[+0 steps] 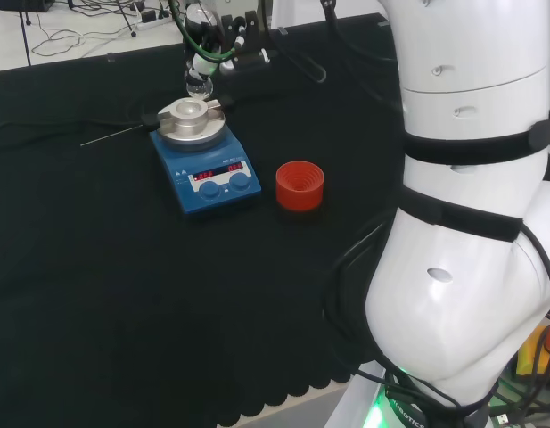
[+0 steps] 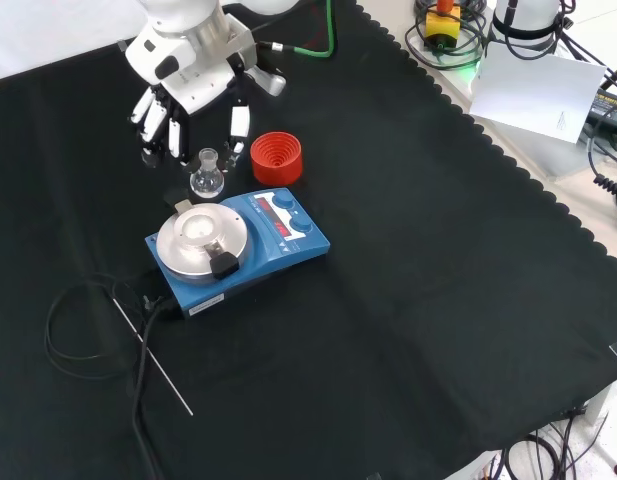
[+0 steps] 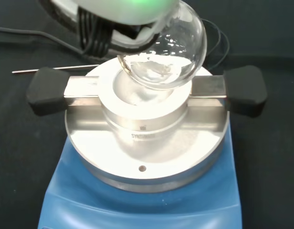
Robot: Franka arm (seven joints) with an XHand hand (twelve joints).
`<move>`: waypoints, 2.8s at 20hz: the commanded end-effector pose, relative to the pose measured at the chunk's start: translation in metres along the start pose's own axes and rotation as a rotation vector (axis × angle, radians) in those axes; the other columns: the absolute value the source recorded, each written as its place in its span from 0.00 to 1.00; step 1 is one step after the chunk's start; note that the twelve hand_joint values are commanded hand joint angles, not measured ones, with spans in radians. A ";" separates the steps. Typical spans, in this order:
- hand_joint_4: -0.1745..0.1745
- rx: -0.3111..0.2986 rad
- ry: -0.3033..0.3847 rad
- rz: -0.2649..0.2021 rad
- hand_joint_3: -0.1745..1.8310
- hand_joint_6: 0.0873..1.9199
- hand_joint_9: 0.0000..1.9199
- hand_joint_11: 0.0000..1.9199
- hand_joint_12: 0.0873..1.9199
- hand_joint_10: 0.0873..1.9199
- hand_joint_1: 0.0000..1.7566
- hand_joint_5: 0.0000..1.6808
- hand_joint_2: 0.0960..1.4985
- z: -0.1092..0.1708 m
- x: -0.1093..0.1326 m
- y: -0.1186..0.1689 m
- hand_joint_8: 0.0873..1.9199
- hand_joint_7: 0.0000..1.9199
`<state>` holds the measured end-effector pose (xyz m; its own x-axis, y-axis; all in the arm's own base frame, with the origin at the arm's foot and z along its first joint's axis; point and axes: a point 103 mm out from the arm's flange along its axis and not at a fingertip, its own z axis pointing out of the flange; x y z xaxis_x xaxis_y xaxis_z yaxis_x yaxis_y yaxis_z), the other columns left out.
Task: Place the round-bottom flask on the heater.
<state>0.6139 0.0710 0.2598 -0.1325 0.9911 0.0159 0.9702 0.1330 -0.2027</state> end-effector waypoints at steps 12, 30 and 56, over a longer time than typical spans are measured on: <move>1.00 0.039 0.003 -0.031 0.39 0.41 0.36 0.23 0.68 0.28 0.62 0.69 0.45 0.022 0.008 0.027 0.35 0.27; 1.00 0.060 -0.006 -0.039 0.39 0.41 0.36 0.23 0.67 0.28 0.62 0.69 0.45 0.032 0.009 0.048 0.35 0.27; 0.35 0.052 -0.003 -0.032 0.42 0.42 0.26 0.12 0.71 0.34 0.59 0.45 0.34 0.035 0.007 0.043 0.37 0.11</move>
<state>0.6506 0.0821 0.2160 -0.1655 0.9859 0.0254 0.9524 0.1665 -0.2553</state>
